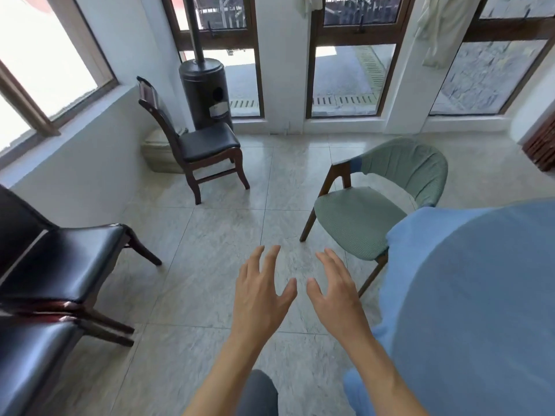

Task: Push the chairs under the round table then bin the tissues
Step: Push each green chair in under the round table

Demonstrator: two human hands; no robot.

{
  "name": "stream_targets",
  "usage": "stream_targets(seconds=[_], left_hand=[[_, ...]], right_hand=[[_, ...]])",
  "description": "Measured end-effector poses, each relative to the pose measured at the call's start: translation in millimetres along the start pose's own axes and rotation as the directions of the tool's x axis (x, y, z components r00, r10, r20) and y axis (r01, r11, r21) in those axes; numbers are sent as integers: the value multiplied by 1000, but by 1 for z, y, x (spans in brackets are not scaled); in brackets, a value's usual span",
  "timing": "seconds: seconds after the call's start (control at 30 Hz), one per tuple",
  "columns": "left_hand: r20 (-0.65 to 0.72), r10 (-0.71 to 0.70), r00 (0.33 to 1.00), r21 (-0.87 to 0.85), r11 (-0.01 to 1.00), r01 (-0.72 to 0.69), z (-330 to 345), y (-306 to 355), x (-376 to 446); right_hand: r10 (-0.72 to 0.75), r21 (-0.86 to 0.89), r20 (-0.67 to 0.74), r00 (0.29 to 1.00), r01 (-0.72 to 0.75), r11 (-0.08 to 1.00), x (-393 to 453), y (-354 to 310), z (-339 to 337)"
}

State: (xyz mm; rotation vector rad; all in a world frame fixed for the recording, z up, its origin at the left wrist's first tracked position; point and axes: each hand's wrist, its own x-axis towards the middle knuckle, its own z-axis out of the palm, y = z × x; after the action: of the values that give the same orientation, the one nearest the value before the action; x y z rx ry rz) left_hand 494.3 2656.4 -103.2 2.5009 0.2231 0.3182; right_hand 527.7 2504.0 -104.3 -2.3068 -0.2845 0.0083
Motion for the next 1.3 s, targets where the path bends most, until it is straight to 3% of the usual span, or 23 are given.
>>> stream_targets(seconds=[0.7, 1.3], left_hand=[[4, 107, 994, 24, 994, -107, 31, -76, 424], [78, 182, 980, 113, 975, -190, 134, -61, 803]], right_hand=[[4, -70, -56, 998, -8, 998, 413, -8, 47], [94, -82, -107, 990, -103, 991, 783, 76, 35]])
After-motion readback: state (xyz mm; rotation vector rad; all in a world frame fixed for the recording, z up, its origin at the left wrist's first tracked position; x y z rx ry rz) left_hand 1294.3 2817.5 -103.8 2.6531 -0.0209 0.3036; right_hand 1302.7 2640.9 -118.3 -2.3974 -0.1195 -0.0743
